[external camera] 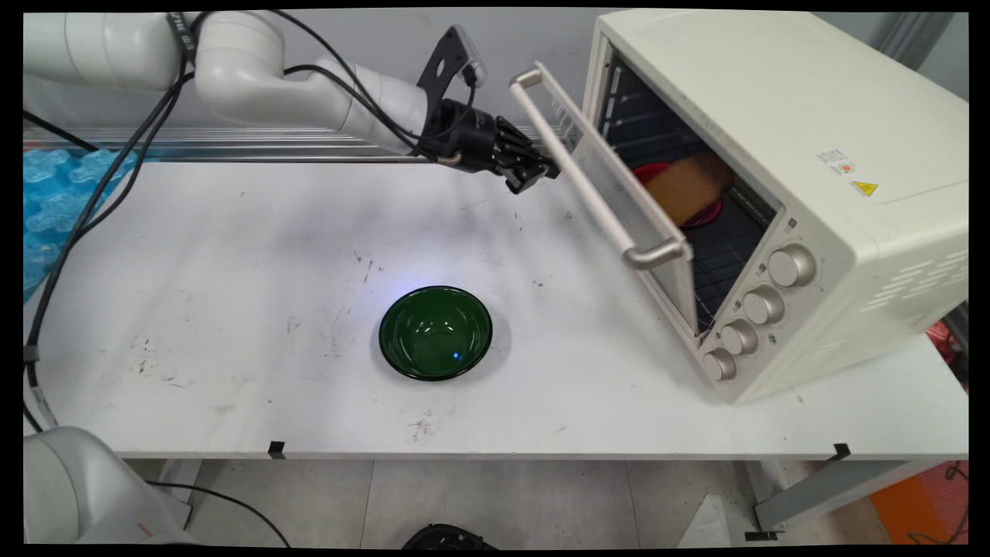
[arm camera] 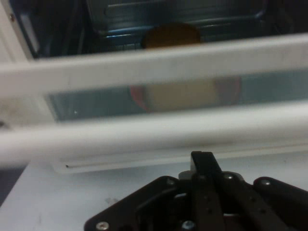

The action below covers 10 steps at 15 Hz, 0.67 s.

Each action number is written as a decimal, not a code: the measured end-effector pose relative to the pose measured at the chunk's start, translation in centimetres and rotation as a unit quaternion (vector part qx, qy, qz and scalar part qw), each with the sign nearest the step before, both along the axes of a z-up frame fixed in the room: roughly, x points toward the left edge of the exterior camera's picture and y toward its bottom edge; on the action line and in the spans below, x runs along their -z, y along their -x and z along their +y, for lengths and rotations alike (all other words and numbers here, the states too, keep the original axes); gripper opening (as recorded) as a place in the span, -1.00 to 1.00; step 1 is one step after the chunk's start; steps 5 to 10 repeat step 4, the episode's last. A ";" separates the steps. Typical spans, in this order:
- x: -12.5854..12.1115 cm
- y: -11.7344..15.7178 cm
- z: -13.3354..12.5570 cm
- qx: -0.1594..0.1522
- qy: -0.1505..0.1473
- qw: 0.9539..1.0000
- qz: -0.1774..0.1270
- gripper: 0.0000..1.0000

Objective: Close the oven

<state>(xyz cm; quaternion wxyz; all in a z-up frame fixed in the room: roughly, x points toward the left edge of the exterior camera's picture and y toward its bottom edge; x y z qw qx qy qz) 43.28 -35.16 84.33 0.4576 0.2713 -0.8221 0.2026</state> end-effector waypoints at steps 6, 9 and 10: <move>-0.3 0.1 -0.7 -0.008 -0.007 1.000 0.000 -1.00; -0.3 0.1 -0.7 -0.008 -0.007 1.000 0.000 -1.00; -0.3 0.1 -0.7 -0.008 -0.007 1.000 0.000 -1.00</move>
